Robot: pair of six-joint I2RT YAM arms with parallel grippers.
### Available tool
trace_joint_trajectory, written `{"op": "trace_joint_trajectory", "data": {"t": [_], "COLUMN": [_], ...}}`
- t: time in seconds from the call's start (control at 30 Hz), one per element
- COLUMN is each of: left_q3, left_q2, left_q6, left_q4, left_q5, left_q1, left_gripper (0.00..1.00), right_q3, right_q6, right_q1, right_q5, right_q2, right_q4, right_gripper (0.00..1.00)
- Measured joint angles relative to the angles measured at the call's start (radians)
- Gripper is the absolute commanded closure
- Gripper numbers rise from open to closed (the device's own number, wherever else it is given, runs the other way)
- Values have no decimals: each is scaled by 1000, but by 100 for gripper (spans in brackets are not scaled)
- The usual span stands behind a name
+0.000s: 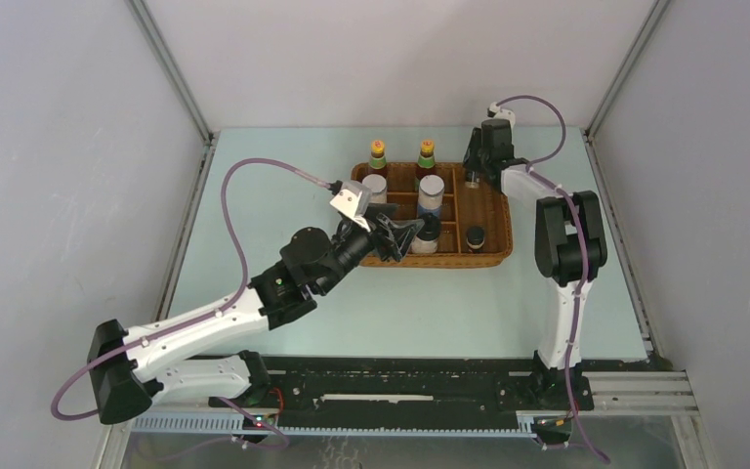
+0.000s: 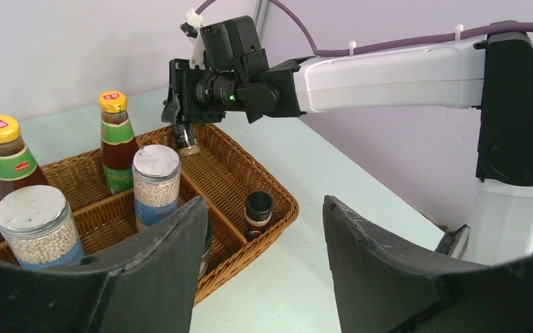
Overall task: Organize the condiment bottles
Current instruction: Place the bottle in the storage box.
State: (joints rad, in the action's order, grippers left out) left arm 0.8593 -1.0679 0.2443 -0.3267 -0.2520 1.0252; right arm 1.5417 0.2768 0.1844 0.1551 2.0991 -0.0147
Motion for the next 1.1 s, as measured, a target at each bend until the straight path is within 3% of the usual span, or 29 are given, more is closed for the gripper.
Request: {"op": "trace_joint_trajectory", "data": {"t": [0.4, 1.1], "left_q3": [0, 0], "left_q2": [-21, -21], "left_q6": [0, 0], "left_q4": [1, 1], "left_q5": [5, 20], "left_q1": [-1, -1], "left_gripper": [33, 33], "right_q3": [57, 74], "right_q6": [15, 21], "right_q1": [-7, -14], "right_q5": [-10, -12], "right_q2": [37, 37], "right_q4": [59, 98], "right_gripper": [35, 45]}}
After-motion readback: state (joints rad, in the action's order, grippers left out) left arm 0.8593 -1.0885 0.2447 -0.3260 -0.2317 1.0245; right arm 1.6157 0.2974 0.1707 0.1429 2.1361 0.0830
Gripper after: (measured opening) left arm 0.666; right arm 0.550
